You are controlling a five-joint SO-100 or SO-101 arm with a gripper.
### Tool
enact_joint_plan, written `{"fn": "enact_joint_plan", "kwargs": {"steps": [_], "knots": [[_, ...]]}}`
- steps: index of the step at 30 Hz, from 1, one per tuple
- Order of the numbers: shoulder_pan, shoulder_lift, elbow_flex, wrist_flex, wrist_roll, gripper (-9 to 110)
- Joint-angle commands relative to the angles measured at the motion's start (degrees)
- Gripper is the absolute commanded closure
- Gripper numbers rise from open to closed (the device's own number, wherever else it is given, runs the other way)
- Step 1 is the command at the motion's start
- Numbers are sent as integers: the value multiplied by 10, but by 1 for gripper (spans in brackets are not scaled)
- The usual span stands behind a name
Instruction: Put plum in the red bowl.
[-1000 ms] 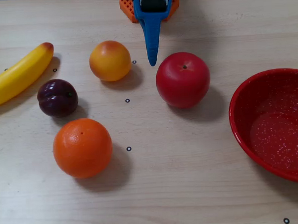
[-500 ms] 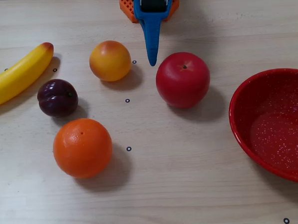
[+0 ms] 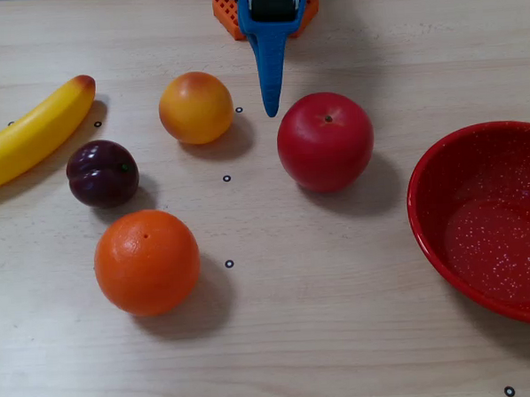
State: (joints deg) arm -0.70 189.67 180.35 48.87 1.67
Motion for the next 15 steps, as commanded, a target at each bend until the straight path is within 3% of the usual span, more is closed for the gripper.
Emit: {"fn": "enact_joint_plan", "kwargs": {"steps": [1,15], "knots": [[-4,12,22,2,9,102],[-5,12,22,2,-3,102]]}}
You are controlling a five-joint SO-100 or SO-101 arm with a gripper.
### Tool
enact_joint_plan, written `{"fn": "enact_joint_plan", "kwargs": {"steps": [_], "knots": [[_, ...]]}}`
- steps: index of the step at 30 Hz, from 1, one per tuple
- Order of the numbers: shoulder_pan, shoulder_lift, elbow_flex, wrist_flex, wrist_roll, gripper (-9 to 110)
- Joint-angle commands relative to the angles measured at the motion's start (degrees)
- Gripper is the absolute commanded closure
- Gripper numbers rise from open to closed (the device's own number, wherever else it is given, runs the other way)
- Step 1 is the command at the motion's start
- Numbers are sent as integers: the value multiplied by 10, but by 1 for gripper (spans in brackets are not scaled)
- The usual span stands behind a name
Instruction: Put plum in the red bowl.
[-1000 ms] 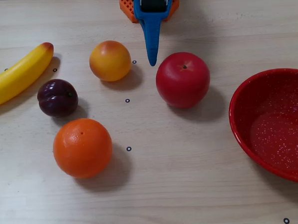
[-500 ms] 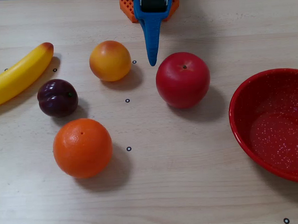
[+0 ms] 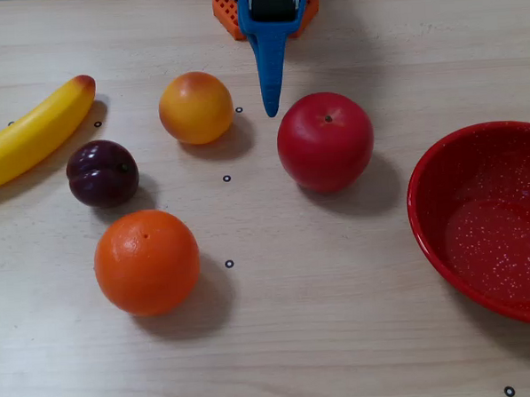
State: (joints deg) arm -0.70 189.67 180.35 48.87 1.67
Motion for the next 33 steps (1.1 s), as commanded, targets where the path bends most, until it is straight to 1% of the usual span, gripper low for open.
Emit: {"fn": "enact_joint_plan", "kwargs": {"steps": [1,8,10,13,15,25,33], "knots": [[-5,12,22,2,-3,102],[-6,12,20,4,-22,102],[-8,11,0,33,-23,102],[-10,0,-54,108,-26,102],[-9,-11,-89,138,-35,102],[-6,-74,-253,207,-70,102],[13,-157,-388,267,-129,102]]}}
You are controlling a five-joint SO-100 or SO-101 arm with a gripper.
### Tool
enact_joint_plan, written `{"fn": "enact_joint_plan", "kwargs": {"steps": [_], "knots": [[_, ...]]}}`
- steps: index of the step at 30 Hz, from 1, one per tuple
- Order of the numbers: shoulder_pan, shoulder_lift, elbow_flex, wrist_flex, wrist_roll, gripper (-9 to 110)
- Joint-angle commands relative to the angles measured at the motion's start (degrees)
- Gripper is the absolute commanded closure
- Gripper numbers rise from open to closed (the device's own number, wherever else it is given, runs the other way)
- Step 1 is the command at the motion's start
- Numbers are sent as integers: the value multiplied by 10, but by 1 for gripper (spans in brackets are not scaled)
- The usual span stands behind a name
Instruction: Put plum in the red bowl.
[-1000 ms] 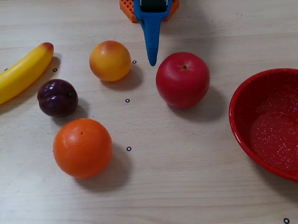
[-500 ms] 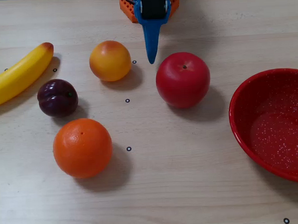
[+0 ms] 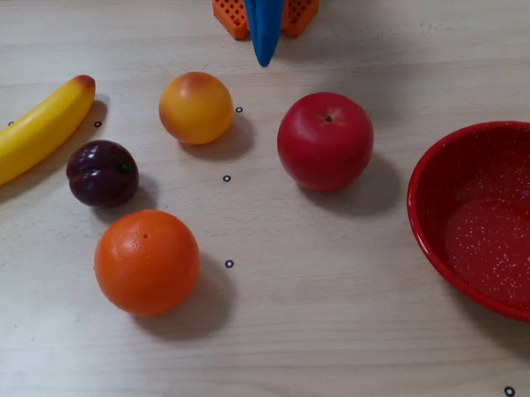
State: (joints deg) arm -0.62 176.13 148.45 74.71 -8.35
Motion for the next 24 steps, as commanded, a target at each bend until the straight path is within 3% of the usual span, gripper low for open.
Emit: {"fn": "enact_joint_plan", "kwargs": {"steps": [1,24], "knots": [[18,-35,-86,12,-35,102],[189,-505,-545,103,-82,102]]}}
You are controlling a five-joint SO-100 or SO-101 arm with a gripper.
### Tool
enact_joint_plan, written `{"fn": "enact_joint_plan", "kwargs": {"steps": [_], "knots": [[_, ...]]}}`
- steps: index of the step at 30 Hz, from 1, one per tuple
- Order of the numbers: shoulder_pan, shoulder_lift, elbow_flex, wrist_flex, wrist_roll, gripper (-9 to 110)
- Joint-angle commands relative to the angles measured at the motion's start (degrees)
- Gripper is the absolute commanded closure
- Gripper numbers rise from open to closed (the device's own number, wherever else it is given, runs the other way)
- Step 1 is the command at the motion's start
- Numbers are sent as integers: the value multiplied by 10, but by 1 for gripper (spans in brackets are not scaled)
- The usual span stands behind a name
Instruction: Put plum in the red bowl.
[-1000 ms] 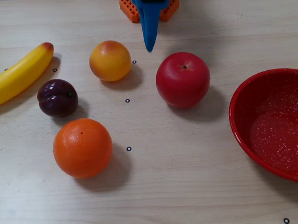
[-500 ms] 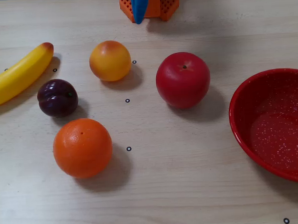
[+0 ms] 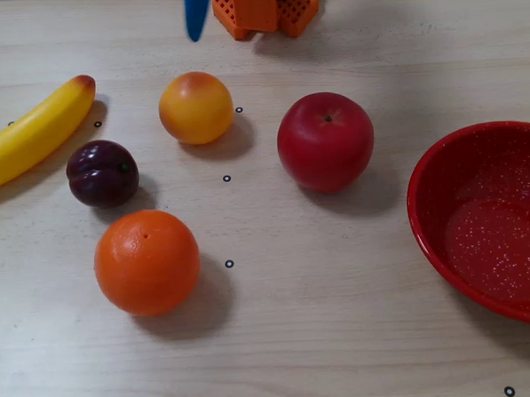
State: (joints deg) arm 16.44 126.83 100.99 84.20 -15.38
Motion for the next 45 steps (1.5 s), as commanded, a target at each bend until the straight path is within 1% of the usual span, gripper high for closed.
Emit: {"fn": "enact_joint_plan", "kwargs": {"steps": [1,8,16,24,33,40,45], "knots": [[25,-34,-91,12,-11,102],[63,-174,-207,38,-17,102],[100,-296,-316,75,-20,102],[155,-412,-421,106,-54,102],[197,-504,-504,141,-100,101],[217,-535,-516,178,-166,82],[232,-552,-516,183,-216,73]]}}
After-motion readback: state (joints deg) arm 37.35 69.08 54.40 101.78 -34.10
